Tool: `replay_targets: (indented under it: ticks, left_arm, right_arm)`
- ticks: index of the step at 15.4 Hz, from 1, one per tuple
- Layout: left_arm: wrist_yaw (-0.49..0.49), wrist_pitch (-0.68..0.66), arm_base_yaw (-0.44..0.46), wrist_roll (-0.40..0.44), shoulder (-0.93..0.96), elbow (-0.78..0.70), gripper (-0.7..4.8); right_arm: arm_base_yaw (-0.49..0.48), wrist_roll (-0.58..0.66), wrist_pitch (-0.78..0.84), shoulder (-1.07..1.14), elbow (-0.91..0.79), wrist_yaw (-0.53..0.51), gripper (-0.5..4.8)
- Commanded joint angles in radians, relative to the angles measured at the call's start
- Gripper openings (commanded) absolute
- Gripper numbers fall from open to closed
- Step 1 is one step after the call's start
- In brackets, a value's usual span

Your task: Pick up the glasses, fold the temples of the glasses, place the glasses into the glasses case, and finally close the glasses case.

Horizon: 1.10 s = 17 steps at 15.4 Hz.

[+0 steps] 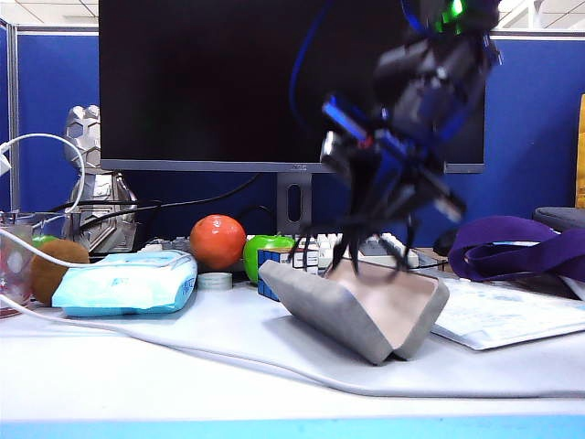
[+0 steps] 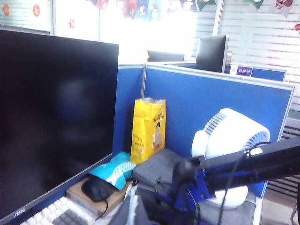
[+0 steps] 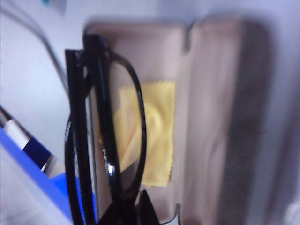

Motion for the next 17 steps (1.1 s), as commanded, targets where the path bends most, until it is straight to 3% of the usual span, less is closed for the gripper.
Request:
replay_targets:
  ticks: [1,4,6,11,15,17]
  left_arm:
    - [0.0,-0.009,-0.001,0.032,0.0,0.002,-0.05]
    - [0.0,-0.009,-0.001,0.033,0.001,0.002,-0.06]
    - [0.0,-0.009,-0.001,0.033,0.001,0.002,-0.06]
    - [-0.001,-0.009,-0.001,0.033,0.006,0.002,-0.05]
    - [-0.001,-0.009,-0.001,0.033,0.006,0.002,-0.06]
    - [-0.001,-0.01,-0.001,0.033,0.007,0.002,-0.05]
  right_arm:
    - [0.001,-0.005,0.089,-0.006,-0.051,-0.009,-0.01]
    - [0.001,0.031,0.146,-0.003,-0.058,-0.01,-0.01]
    - [0.001,0.078,0.167,-0.003,-0.058,-0.074,-0.01]
    - [0.012,0.086,0.191,0.001,-0.058,-0.067,-0.01]
    - [0.013,0.105,0.19,0.001,-0.058,0.113,-0.01]
    - [0.013,0.105,0.192,0.001,-0.058,0.13,-0.01]
